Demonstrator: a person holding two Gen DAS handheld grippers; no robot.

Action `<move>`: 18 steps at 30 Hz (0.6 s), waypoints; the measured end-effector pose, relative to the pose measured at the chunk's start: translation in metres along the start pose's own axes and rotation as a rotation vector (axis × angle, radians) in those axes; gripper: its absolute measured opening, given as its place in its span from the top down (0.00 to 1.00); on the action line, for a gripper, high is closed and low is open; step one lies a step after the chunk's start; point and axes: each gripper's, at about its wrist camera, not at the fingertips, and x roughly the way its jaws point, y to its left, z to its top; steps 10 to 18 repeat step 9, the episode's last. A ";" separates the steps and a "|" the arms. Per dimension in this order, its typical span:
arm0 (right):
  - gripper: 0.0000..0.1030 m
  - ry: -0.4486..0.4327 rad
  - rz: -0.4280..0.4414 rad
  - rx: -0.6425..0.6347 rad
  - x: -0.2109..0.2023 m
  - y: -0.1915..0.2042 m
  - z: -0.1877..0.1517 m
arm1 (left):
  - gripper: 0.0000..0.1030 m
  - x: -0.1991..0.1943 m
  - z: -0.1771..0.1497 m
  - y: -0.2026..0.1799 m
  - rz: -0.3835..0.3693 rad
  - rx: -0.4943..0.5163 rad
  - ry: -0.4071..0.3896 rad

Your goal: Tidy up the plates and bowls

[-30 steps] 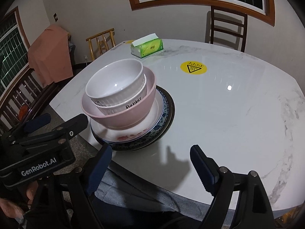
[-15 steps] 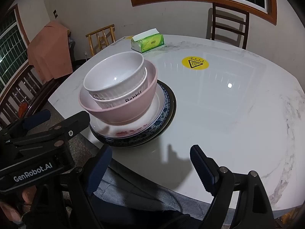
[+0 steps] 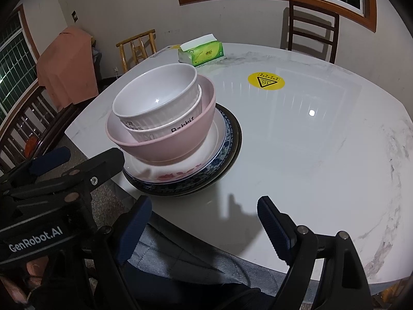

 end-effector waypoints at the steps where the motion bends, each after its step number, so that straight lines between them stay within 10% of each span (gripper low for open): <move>1: 0.16 0.000 0.000 -0.001 0.000 0.000 0.000 | 0.07 0.000 0.000 0.001 -0.006 -0.003 0.000; 18: 0.16 0.001 -0.002 -0.007 0.001 0.003 0.001 | 0.07 -0.004 -0.001 0.001 -0.027 0.006 -0.014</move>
